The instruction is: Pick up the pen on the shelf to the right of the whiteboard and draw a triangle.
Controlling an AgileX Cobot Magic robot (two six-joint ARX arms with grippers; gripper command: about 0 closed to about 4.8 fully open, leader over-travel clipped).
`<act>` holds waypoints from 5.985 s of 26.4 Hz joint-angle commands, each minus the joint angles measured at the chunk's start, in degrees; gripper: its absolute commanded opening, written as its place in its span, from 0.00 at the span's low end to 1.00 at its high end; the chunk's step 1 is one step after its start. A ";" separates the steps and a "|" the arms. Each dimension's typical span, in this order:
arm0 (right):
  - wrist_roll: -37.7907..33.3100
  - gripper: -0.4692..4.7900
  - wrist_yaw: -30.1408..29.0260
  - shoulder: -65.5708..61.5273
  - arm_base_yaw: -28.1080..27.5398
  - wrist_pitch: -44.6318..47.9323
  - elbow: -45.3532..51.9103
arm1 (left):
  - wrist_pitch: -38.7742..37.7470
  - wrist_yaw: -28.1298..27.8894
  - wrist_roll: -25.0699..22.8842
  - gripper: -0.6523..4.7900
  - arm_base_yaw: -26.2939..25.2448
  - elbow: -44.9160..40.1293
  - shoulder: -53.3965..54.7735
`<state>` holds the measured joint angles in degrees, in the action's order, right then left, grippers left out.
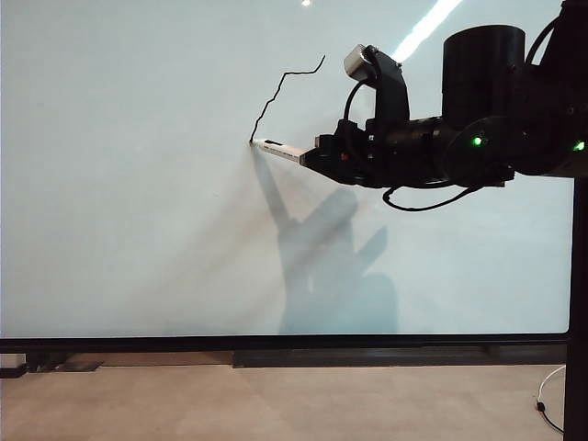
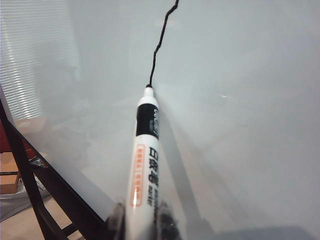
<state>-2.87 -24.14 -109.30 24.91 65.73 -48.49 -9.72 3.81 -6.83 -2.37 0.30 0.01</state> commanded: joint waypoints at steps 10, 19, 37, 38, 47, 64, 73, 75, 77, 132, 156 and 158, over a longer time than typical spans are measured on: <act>0.24 0.08 1.09 -0.07 0.33 -1.16 -0.31 | -0.46 0.02 -0.04 0.11 0.02 0.11 0.00; -0.48 0.08 0.17 -4.15 1.46 -1.53 -3.30 | -0.46 0.04 -0.04 0.11 0.02 0.13 0.00; -0.52 0.08 0.83 -8.94 4.00 -3.34 -6.14 | -0.46 0.04 -0.04 0.11 0.02 0.11 0.00; -0.52 0.08 1.03 -9.07 4.13 -3.54 -6.32 | -0.46 0.04 -0.04 0.11 0.02 0.11 0.00; -0.48 0.08 1.36 -9.66 4.83 -4.26 -6.78 | -0.46 0.04 -0.04 0.11 0.02 0.11 0.00; -0.55 0.08 6.10 -9.66 4.81 -4.22 -6.71 | -0.46 0.04 -0.04 0.11 0.02 0.11 0.00; -0.22 0.08 11.58 -9.62 4.81 -3.17 -6.60 | -0.46 0.02 -0.04 0.11 0.02 0.11 0.00; 0.15 0.08 10.86 -9.60 4.79 -1.62 -6.43 | -0.46 0.04 -0.04 0.11 0.02 0.11 0.00; 0.28 0.08 10.45 -9.33 4.39 -1.33 -6.34 | -0.46 0.04 -0.04 0.11 0.02 0.11 0.00; 0.85 0.08 6.80 3.98 -18.32 12.44 19.52 | -0.46 0.04 -0.04 0.11 0.02 0.11 0.00; -12.02 0.08 5.95 25.35 -14.34 15.23 30.03 | -0.46 0.02 -0.04 0.11 0.02 0.11 0.00; -17.81 0.08 5.90 25.66 -13.38 15.32 28.22 | -0.46 0.04 -0.04 0.11 0.02 0.11 0.00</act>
<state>-14.22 -18.31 -83.79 11.00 80.36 -19.22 -9.72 3.81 -6.83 -2.37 0.30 0.01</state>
